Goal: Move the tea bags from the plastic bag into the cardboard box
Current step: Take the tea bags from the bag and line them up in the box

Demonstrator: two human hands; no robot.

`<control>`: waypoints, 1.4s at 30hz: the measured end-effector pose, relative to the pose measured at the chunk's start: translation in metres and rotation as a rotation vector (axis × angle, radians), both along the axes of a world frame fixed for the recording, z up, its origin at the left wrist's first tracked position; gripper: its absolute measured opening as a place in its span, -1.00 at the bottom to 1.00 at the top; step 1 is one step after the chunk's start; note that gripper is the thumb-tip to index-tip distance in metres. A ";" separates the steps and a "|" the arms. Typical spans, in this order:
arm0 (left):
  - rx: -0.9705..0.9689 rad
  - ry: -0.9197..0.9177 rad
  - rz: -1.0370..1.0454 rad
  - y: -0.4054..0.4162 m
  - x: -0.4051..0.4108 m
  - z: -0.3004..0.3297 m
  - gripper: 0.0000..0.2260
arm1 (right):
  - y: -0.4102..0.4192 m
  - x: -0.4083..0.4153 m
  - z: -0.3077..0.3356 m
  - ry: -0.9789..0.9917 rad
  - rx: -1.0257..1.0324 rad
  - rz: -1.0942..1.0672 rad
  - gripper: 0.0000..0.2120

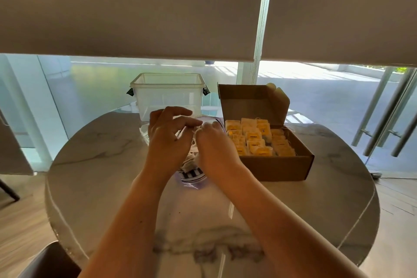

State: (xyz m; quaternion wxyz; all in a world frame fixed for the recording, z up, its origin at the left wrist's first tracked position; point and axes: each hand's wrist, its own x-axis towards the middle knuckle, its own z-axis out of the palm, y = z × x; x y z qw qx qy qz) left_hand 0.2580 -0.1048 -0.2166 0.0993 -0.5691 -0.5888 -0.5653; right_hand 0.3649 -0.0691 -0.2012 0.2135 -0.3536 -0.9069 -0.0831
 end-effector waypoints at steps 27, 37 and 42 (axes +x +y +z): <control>0.132 -0.199 -0.052 0.005 0.006 -0.002 -0.88 | 0.009 0.026 -0.001 0.928 0.084 0.307 -0.77; -0.006 -0.007 -0.027 0.005 0.010 -0.001 -0.84 | 0.019 0.048 0.014 0.889 -0.665 0.187 -0.91; -0.049 -0.017 -0.014 0.002 0.009 -0.001 -0.91 | 0.048 0.083 0.023 1.106 -0.598 0.052 -0.92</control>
